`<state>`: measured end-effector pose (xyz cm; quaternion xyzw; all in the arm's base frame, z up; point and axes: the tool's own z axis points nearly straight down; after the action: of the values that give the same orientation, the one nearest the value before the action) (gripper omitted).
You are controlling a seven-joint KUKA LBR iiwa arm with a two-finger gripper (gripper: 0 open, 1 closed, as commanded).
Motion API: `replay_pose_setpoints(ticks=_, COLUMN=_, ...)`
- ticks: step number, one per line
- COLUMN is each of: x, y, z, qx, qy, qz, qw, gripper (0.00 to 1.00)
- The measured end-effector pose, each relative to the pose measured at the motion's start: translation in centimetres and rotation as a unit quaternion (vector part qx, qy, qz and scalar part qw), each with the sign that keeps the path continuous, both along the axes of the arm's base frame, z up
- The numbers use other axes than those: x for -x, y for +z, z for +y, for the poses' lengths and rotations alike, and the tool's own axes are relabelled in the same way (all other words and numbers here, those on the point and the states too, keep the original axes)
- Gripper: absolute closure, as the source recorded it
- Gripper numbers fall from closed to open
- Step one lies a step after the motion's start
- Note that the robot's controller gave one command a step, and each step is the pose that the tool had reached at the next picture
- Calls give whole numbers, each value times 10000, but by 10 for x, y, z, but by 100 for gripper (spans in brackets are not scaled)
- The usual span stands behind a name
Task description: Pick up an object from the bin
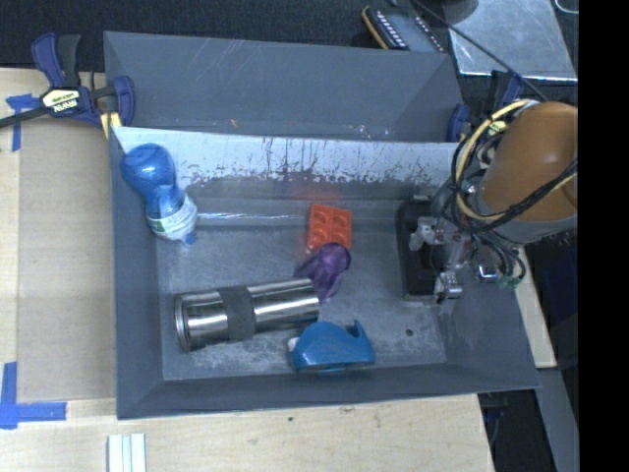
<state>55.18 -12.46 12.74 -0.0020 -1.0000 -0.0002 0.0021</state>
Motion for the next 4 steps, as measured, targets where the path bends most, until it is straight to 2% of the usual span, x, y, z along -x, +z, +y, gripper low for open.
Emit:
replay_pose_setpoints(ticks=1, x=-2, y=5, z=1, qx=6, qy=17, qz=-39, qw=10000, gripper=0)
replay_pose_setpoints(ticks=2, x=2, y=-44, z=-9, qx=18, qy=1660, qz=-114, qw=9861, gripper=0)
replay_pose_setpoints(ticks=3, x=-14, y=-46, z=-10, qx=5, qy=1334, qz=-134, qw=9910, gripper=0)
replay_pose_setpoints(ticks=4, x=-61, y=-53, z=-23, qx=-183, qy=1954, qz=280, qw=9802, gripper=0)
